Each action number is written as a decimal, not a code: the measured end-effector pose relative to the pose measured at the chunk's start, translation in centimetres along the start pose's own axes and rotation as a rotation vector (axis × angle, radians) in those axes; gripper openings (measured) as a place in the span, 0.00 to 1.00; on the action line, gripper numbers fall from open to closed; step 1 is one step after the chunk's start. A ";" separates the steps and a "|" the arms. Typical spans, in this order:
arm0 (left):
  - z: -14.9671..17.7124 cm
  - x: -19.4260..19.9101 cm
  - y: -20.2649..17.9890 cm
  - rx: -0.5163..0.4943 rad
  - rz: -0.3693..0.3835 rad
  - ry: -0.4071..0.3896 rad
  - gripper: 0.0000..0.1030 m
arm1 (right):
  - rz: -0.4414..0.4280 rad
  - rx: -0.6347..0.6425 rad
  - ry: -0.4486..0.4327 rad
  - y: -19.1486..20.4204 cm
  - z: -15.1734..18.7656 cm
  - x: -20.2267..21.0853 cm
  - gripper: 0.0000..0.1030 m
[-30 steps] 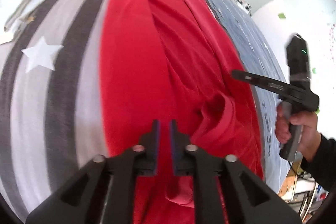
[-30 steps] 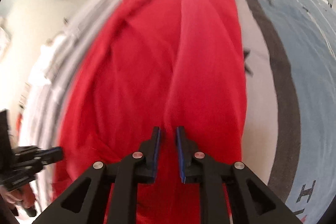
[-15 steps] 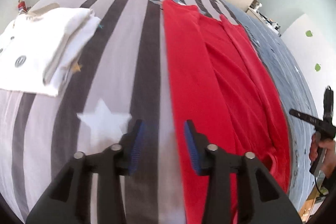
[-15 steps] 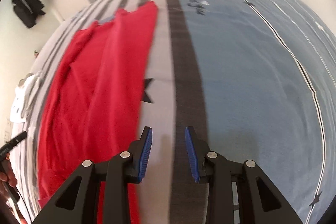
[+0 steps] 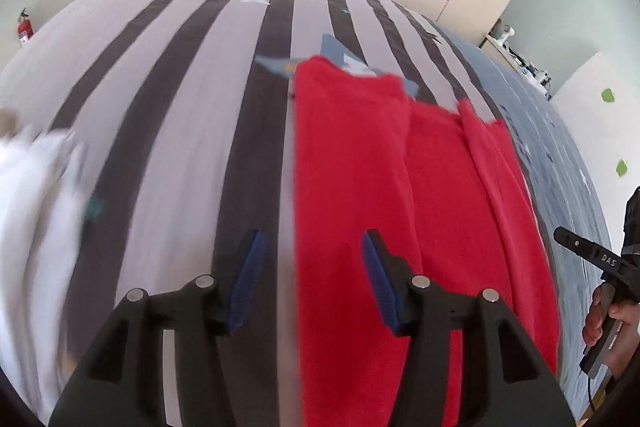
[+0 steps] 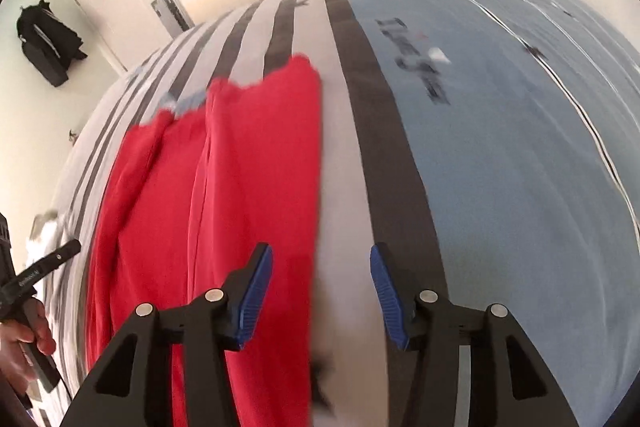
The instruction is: Fold clothes
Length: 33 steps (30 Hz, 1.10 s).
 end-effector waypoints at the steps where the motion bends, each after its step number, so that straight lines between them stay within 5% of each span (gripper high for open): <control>1: -1.2 -0.9 -0.1 0.005 0.004 0.002 0.47 | -0.015 -0.018 -0.003 0.1 -1.4 -0.6 0.45; 8: -6.8 -5.5 -0.3 0.015 -0.012 0.029 0.47 | -0.022 -0.013 0.028 0.7 -8.1 -5.2 0.45; 15: -7.2 -8.2 -1.1 -0.077 -0.040 0.075 0.47 | 0.013 0.008 0.124 0.1 -8.4 -8.9 0.45; 21: -7.2 -9.0 -1.8 -0.087 -0.015 0.058 0.48 | 0.002 0.017 0.107 0.4 -9.0 -9.7 0.46; 23: -7.5 -9.1 -2.2 -0.105 -0.010 0.052 0.39 | -0.005 0.014 0.104 0.5 -9.2 -9.9 0.45; 25: -7.6 -9.3 -2.7 -0.131 -0.011 0.055 0.24 | -0.007 0.014 0.100 0.7 -9.4 -10.0 0.41; 27: -7.7 -9.2 -3.3 -0.145 -0.008 0.052 0.10 | -0.003 0.020 0.095 1.1 -9.7 -10.1 0.14; 29: -8.3 -8.5 -3.9 -0.148 0.003 0.030 0.07 | -0.010 0.028 0.078 1.5 -10.1 -9.5 0.06; 33: -9.1 -5.7 -4.8 -0.154 0.067 -0.021 0.07 | -0.049 0.069 0.009 2.2 -10.8 -6.2 0.04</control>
Point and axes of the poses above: each gripper's, at about its wrist camera, not at the fingertips, and x roughly against the way its jaws point, y to its left, z to its underside, the point moved 9 cm from there along -x, roughly the way its jaws point, and after that the axes turned 4 degrees about x, right-handed, at the moved point
